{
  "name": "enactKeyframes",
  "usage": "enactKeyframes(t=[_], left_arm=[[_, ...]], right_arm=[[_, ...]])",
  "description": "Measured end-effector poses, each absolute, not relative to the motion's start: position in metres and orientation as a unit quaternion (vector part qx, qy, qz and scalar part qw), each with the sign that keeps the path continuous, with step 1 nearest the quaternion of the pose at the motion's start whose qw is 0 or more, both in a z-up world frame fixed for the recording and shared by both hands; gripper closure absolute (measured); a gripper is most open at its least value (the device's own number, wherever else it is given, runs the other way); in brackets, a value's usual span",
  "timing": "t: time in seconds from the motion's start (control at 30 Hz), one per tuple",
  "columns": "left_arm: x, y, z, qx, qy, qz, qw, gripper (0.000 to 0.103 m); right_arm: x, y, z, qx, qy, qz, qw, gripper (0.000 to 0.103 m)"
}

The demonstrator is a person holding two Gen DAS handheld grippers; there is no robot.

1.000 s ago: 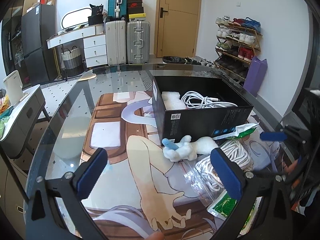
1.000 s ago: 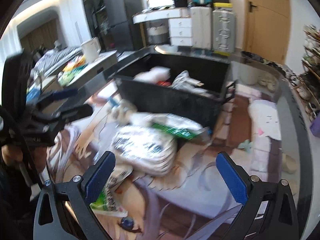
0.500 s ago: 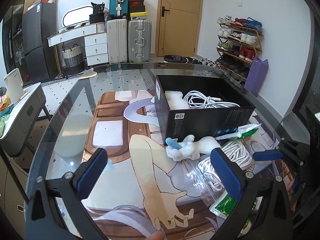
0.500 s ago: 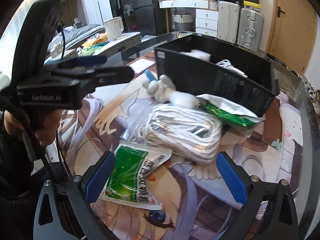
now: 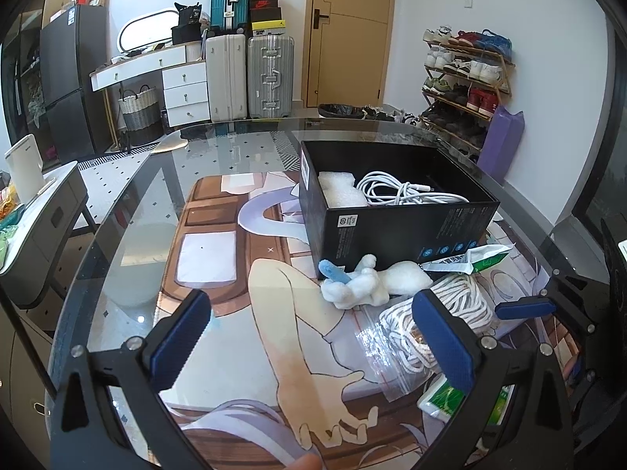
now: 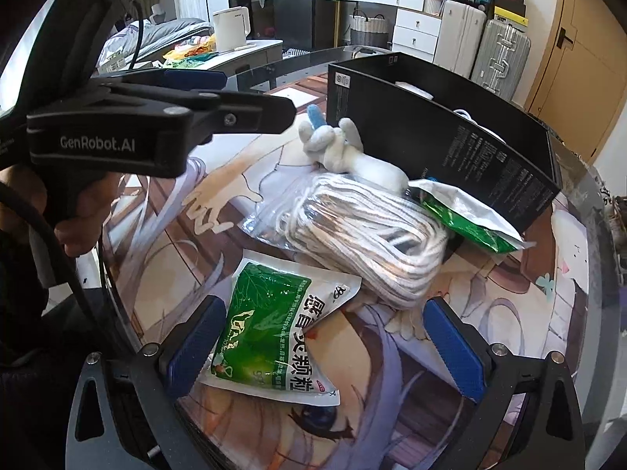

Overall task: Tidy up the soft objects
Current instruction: 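Grasp the green medicine packet with the right gripper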

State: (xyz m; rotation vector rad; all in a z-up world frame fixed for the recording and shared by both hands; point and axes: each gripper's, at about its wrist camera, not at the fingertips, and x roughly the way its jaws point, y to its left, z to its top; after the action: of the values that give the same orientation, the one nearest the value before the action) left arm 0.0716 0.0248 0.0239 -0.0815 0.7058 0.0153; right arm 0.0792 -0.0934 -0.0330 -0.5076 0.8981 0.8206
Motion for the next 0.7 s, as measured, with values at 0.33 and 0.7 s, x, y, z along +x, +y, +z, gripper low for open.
enactKeyframes(t=[0.33, 0.7], left_arm=[[0.073, 0.020, 0.021, -0.035, 0.350, 0.006, 0.936, 0.000], [0.074, 0.015, 0.018, -0.033, 0.355, 0.003, 0.934, 0.000]], right_arm=[[0.104, -0.136, -0.031, -0.240, 0.429, 0.353, 0.796, 0.001], [0.134, -0.171, -0.034, -0.228, 0.435, 0.298, 0.819, 0.001]])
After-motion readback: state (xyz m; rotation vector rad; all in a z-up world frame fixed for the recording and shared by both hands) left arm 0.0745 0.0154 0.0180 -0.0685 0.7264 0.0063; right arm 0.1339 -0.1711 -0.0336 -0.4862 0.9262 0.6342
